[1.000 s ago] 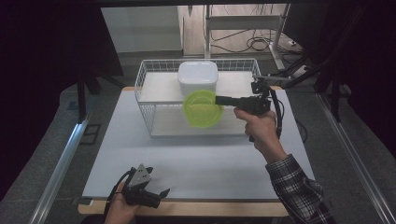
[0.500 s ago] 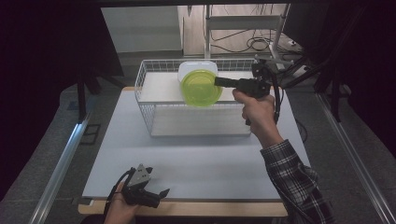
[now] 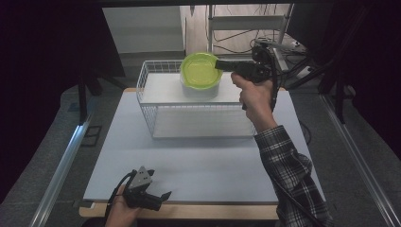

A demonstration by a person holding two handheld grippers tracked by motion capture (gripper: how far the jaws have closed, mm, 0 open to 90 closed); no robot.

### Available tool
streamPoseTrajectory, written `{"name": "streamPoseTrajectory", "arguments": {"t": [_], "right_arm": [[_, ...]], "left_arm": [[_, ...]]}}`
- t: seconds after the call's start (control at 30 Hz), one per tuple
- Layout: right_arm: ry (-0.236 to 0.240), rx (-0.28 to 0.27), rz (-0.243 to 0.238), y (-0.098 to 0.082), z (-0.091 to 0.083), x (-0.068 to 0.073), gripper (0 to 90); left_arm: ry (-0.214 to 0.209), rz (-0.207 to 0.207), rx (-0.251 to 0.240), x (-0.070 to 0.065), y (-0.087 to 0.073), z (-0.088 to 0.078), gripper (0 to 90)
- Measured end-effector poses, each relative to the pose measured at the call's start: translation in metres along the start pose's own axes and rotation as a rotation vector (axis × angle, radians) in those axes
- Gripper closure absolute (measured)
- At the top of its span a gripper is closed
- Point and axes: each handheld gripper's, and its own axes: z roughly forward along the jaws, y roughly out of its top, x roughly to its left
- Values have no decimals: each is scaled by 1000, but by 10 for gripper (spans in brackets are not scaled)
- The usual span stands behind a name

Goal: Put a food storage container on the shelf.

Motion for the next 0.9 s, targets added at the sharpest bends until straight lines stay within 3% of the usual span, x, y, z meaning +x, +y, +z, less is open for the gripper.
{"name": "streamPoseTrajectory", "arguments": {"t": [0.47, 0.73, 0.9], "right_arm": [[-70, -45, 0, 15, 17, -3, 812], [-101, -48, 7, 17, 26, -7, 811], [-141, -42, -16, 18, 31, -6, 798]], "left_arm": [[-7, -3, 2, 1, 0, 0, 13], [-12, -3, 2, 1, 0, 0, 14], [-13, -2, 4, 0, 0, 0, 14]]}}
